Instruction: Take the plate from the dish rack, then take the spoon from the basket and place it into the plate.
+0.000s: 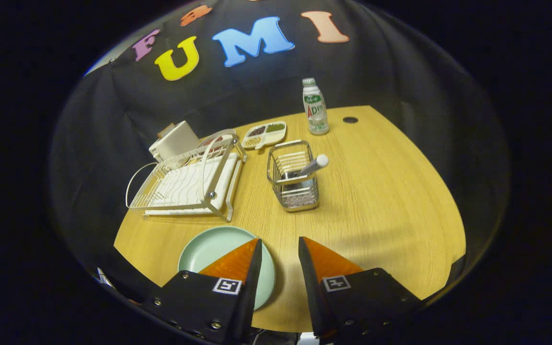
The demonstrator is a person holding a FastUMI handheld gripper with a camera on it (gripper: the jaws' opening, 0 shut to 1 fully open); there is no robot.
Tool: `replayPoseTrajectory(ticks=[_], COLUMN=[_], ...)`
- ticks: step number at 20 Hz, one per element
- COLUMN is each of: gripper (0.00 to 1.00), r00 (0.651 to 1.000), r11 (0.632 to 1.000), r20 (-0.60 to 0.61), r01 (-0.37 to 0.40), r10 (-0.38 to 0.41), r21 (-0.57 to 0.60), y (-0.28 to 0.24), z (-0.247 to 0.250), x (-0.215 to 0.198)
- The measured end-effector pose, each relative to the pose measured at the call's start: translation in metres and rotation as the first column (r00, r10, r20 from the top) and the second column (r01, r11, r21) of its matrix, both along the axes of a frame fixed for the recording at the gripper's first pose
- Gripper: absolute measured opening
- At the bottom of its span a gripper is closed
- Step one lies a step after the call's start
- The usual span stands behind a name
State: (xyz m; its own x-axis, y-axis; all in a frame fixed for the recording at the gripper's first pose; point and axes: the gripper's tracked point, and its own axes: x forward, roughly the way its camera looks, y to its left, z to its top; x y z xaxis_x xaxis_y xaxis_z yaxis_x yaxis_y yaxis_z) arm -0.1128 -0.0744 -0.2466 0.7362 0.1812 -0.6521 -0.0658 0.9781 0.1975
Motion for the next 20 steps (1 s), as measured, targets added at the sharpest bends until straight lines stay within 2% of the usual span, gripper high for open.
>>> replayPoseTrajectory(ticks=[6, 10, 14, 17, 18, 19, 20], gripper=[0.47, 0.47, 0.47, 0.48, 0.67, 0.74, 0.77], r00=[0.975, 0.922, 0.849, 0.829, 0.824, 0.818, 0.816], r11=[0.998, 0.996, 0.989, 0.985, 0.984, 0.986, 0.988], r20=[0.221, 0.387, 0.528, 0.559, 0.566, 0.574, 0.577], r01=[0.015, 0.039, 0.064, 0.079, 0.078, 0.071, 0.065], r10=[-0.002, -0.004, 0.017, 0.021, 0.026, 0.030, 0.030], r21=[-0.059, -0.083, -0.135, -0.154, -0.159, -0.153, -0.143], y=[-0.020, -0.030, -0.036, -0.039, -0.039, -0.038, -0.036], z=[0.067, 0.105, 0.130, 0.129, 0.123, 0.118, 0.109], x=[0.019, 0.041, 0.058, 0.069, 0.074, 0.080, 0.084])
